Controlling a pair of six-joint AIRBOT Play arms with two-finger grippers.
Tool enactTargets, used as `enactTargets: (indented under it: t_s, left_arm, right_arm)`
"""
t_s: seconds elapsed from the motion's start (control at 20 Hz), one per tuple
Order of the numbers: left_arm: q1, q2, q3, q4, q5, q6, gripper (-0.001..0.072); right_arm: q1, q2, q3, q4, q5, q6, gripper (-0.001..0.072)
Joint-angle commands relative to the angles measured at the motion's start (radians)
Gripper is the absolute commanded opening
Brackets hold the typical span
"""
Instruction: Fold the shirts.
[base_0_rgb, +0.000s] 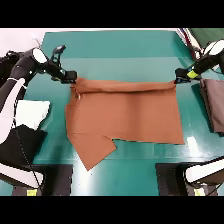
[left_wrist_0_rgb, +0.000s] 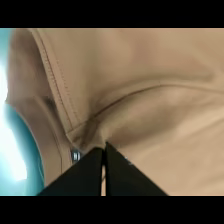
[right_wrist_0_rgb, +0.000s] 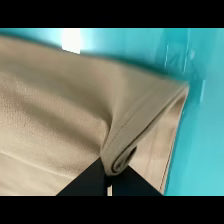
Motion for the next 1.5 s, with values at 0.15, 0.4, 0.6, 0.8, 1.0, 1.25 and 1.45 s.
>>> enactTargets:
  t_s: [0.15,0.4,0.6,0.8,1.0,1.25,1.45]
  left_arm:
    - [0.006,0.006,-0.122,-0.018,-0.035,-0.032,0.0409]
    - [0.026,0.224,-0.224,0.110,-0.127,-0.113,0.0528]
    - [0.023,0.534,-0.645,0.082,-0.119,-0.171,0.0528]
    - [0.023,0.802,-1.022,-0.070,-0.083,-0.208,0.0528]
    - [0.023,0.844,-1.166,-0.161,0.002,-0.196,0.0528]
    - [0.023,0.844,-1.201,-0.336,0.129,-0.084,0.0527]
    - [0.023,0.844,-1.201,-0.336,0.124,-0.076,0.0202]
  right_arm:
    - [-0.003,0.033,-0.160,0.010,-0.020,0.000,0.0335]
    - [-0.061,0.202,-0.230,0.009,0.047,-0.030,0.0336]
    - [-0.090,0.374,-0.410,0.010,-0.019,-0.032,0.0336]
    - [-0.084,0.440,-0.500,0.039,-0.062,-0.033,0.0336]
    - [-0.084,0.440,-0.502,0.142,-0.061,-0.040,0.0336]
    - [-0.084,0.444,-0.502,0.193,-0.050,-0.040,0.0336]
    - [-0.095,0.461,-0.503,0.179,-0.011,-0.053,0.0336]
